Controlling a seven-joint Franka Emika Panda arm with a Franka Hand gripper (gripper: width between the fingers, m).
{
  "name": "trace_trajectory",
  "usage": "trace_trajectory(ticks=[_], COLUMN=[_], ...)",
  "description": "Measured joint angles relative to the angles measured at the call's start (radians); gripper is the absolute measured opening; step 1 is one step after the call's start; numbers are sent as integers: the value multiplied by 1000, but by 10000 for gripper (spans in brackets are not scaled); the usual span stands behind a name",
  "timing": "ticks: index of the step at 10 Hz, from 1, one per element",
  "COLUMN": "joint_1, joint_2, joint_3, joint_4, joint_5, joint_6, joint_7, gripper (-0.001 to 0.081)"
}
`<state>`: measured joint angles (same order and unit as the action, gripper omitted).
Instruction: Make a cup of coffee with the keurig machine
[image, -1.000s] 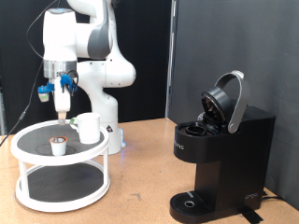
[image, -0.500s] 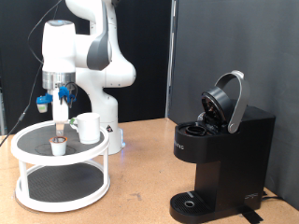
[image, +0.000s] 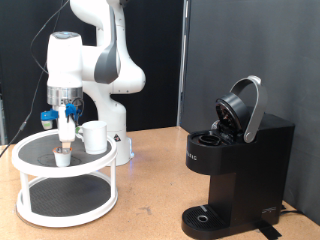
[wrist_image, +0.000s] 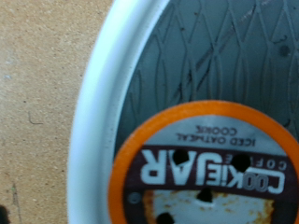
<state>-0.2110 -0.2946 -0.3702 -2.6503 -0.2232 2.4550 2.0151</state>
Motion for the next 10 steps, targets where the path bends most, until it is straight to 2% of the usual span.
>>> trace_trajectory(ticks=[5, 10], joint_1=[-5, -24], joint_2=[0, 0], joint_3=[0, 0], joint_4=[-32, -46], joint_5=[-26, -48], joint_6=[24, 43], joint_7=[-12, -13], gripper=[734, 734])
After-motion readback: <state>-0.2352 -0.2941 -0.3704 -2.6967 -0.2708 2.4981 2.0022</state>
